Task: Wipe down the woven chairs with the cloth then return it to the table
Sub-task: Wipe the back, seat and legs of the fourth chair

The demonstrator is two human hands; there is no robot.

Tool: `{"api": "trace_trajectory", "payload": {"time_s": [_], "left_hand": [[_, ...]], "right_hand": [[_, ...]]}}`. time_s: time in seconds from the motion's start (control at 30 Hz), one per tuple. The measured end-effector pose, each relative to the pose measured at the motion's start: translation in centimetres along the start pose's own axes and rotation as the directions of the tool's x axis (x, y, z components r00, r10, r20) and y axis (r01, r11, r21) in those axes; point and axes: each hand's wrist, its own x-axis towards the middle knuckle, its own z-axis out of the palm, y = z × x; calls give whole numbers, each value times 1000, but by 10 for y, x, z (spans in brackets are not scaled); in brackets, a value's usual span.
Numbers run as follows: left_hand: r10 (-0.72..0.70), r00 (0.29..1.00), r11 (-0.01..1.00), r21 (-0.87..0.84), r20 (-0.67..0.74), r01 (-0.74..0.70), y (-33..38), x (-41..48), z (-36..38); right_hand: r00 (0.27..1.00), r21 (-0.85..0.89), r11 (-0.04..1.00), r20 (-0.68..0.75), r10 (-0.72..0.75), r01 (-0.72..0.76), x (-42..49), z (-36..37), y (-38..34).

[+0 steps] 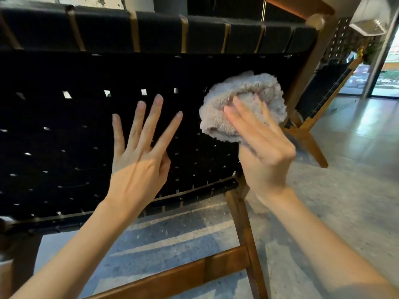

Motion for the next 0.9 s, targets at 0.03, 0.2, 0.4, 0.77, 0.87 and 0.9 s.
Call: {"api": "trace_trajectory", "payload": {"time_s": [0.03,0.2,0.4,0.77,0.87,0.9], "left_hand": [[-12,1000,1000,2,-5,12,-2,2,-2],[-14,1000,1000,21,-17,14,-11,6,-5],[-6,1000,999,42,-22,7,-16,8,7],[17,1000,999,35,12,-17,-23,-20,27],[47,997,998,49,54,-49,-27,-33,28],[54,996,997,53,72,-58,-28,-37,28]], "right_hand": [[999,-11,1000,-27,-18,18,12,5,1],[999,-65,997,9,46,-46,36,32,3],[989,-107,988,89,118,-108,35,49,2],[959,-153,988,274,76,-35,-80,80,16],[844,-89,987,512,163,-136,-125,80,18],[764,-81,979,615,196,-187,-138,77,16]]}}
